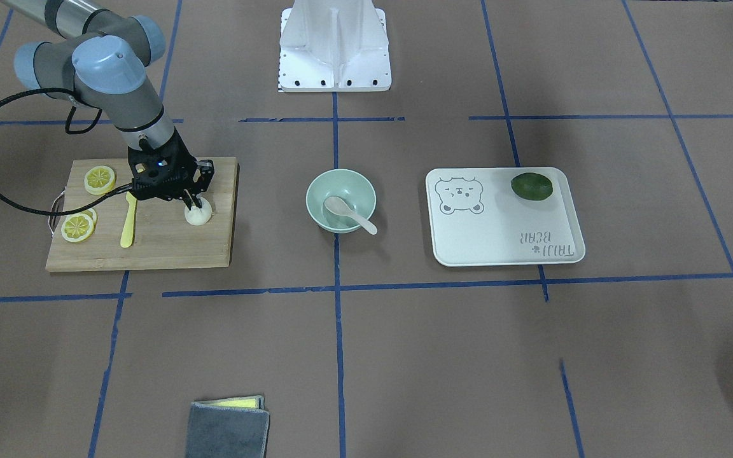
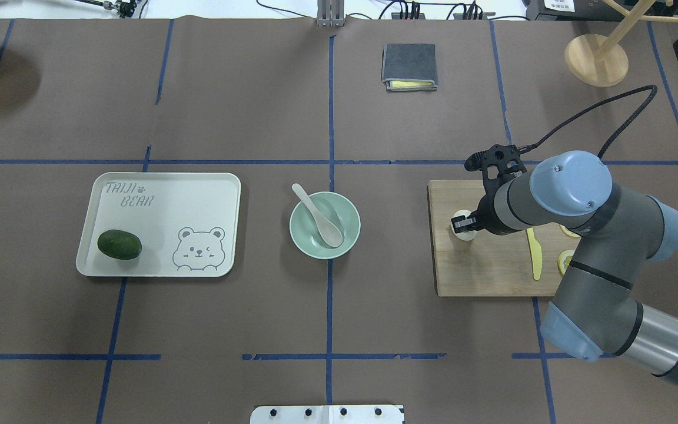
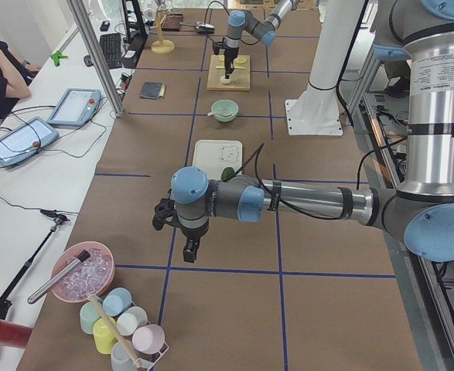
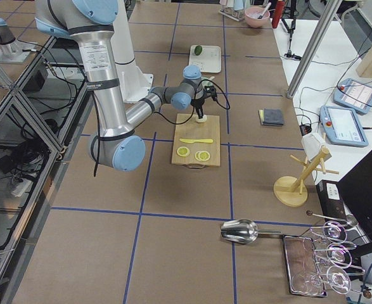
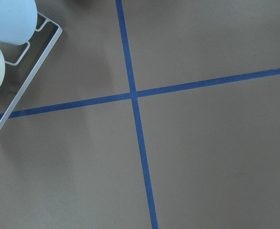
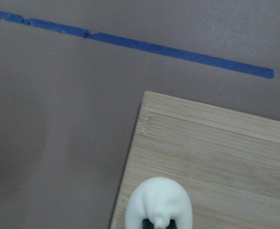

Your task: Put spoon and bun in bowl

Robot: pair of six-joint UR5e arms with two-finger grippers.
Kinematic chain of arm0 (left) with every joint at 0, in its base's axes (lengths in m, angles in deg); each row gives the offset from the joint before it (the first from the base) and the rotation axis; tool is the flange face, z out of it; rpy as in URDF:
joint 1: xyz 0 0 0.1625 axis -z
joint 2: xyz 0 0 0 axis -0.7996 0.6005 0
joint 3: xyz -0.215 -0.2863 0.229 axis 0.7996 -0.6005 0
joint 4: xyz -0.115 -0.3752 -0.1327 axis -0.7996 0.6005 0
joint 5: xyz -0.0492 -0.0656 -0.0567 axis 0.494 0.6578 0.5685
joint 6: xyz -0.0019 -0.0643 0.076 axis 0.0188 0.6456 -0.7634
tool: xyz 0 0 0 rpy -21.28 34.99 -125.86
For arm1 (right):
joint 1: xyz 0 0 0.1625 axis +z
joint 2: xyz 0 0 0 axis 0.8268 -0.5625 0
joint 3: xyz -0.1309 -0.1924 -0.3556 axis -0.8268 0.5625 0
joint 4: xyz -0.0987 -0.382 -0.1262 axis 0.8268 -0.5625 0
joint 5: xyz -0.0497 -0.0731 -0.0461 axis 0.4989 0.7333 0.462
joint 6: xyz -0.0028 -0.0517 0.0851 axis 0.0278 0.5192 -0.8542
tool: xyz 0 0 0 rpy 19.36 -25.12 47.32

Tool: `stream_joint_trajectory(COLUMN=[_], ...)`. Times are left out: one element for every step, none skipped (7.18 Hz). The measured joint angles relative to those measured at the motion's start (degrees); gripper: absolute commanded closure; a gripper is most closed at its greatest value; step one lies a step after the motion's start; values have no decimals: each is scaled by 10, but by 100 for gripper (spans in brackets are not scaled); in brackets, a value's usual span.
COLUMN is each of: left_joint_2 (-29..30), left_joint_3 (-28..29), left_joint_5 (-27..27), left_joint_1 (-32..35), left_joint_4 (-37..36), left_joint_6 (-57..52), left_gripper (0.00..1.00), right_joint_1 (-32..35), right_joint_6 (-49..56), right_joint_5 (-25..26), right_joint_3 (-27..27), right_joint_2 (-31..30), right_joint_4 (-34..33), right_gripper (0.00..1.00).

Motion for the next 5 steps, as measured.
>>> stream_joint_trajectory(left_joint_2=[0, 0, 0, 0, 0], left_joint_3=[0, 0, -1, -2, -3], left_joint_5=[0, 0, 0, 0, 0], left_joint_1=[0, 0, 0, 0, 0], left_joint_4=[0, 0, 0, 0, 0], left_joint_6=[0, 0, 0, 0, 0], left_gripper=[0, 0, 0, 0, 0], right_joint_1=[-6, -19, -36, -56, -76], right_joint_6=[-21, -54, -90, -124, -150], right_joint_5=[8, 23, 44, 72, 104], right_joint_3=[2, 4, 15, 45, 94], right_joint_2=[48, 106, 156, 205, 252], right_joint_4=[-45, -99, -132, -145, -150], right_gripper=[100, 100, 100, 100, 81])
